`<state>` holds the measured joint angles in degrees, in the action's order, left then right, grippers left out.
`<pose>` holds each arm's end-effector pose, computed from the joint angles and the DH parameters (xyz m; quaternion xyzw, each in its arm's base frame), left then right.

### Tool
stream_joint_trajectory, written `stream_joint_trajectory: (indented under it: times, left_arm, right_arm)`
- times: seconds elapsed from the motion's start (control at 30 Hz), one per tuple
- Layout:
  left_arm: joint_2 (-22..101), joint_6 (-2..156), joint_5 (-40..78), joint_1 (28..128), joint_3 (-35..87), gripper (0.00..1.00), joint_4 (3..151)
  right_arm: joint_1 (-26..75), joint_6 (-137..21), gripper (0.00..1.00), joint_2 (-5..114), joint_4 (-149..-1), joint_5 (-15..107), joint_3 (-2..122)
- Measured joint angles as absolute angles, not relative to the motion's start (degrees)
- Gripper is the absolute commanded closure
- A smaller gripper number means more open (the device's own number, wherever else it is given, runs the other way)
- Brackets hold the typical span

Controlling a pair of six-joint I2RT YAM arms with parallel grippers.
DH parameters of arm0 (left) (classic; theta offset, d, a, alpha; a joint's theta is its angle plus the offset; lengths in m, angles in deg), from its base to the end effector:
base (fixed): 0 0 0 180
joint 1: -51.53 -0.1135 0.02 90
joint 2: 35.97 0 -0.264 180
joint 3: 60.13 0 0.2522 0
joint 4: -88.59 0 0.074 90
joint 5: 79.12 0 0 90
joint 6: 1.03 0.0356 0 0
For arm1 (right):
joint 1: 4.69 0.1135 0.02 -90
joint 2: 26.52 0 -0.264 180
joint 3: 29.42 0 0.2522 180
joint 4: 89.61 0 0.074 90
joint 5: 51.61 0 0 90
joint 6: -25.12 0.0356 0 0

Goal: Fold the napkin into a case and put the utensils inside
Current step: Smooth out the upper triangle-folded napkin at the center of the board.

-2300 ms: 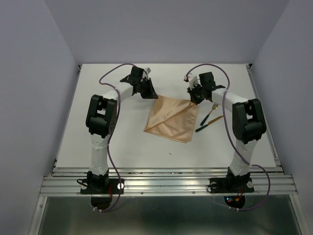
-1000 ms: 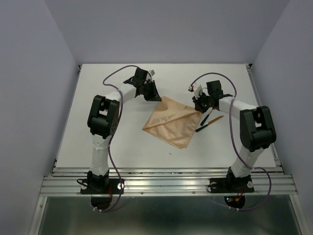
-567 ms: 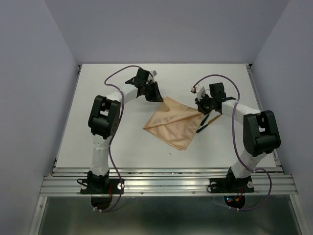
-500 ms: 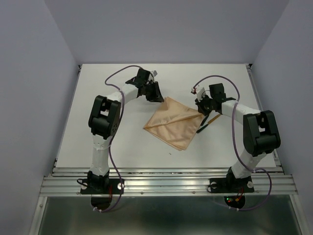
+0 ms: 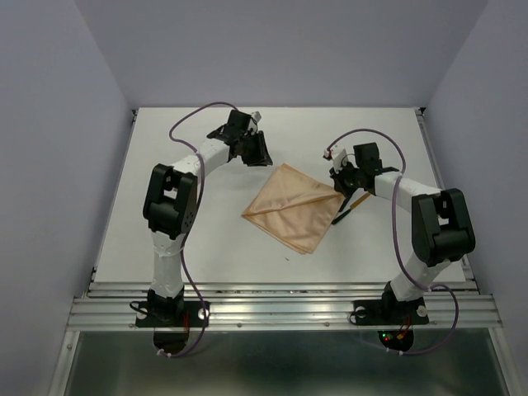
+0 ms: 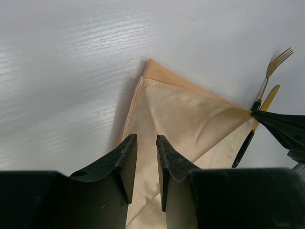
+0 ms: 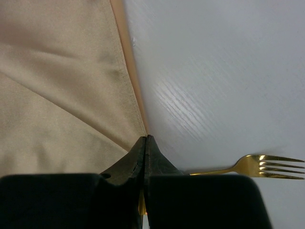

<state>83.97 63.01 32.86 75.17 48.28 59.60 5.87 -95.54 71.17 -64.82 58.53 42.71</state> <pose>0.4346 -0.2048 0.2223 0.0617 0.8930 -0.3295 0.3003 0.3432 0.0764 0.1836 -0.3815 0.8461 0.1037 0.3575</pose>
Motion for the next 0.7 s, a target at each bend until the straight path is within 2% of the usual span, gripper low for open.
stream_joint_trajectory:
  times: [0.3, 0.7]
  left_arm:
    - [84.8, 63.0, 33.3, 76.1, 49.6, 0.68, 59.5]
    - [100.6, 61.9, 35.0, 80.7, 70.2, 0.69, 58.8]
  right_arm:
    - [5.9, -95.3, 0.99, 70.1, -66.1, 58.5, 40.7]
    - [5.9, -95.2, 0.99, 70.1, -67.3, 58.5, 40.7]
